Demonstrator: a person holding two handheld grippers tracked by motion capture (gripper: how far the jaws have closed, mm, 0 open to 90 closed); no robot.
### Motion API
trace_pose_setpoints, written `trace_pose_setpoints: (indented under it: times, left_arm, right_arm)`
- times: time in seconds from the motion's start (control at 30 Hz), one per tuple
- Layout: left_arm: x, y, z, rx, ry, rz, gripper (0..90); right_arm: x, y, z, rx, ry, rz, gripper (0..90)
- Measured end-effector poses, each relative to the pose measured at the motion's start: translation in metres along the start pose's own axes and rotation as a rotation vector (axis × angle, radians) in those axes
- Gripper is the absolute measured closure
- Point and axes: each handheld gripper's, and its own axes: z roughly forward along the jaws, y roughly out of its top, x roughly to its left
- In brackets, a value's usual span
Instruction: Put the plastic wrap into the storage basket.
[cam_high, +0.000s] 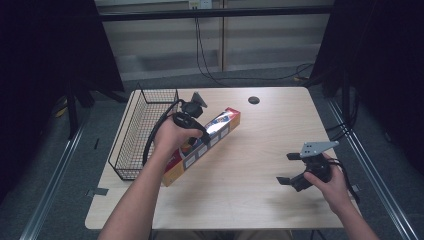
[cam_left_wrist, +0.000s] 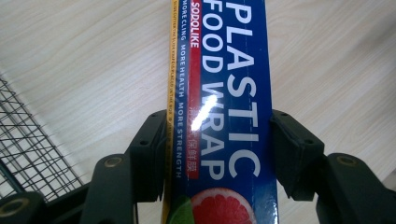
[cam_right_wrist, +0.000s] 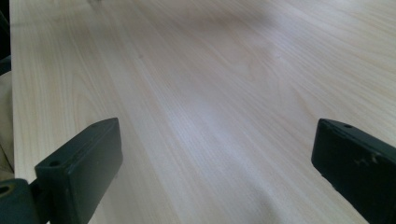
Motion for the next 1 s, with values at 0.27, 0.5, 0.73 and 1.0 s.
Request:
trace_pose_setpoints:
  times: [0.27,0.5,0.73,1.0]
  left_arm:
    - [0.003,-0.002,-0.006,0.002,0.014,-0.019,43.7]
    - [0.006,-0.004,-0.011,0.007,0.021,-0.032,43.7]
    - [0.009,-0.005,-0.02,0.007,0.025,-0.055,43.7]
    - [0.012,-0.006,-0.027,0.007,0.038,-0.064,43.6]
  right_arm:
    - [0.001,0.0,0.0,0.0,0.001,-0.004,2.0]
    - [0.001,0.0,0.0,0.003,0.006,-0.005,2.0]
    - [0.001,0.0,0.002,0.003,0.013,-0.009,2.0]
    - [0.001,0.0,0.002,0.007,0.013,-0.011,2.0]
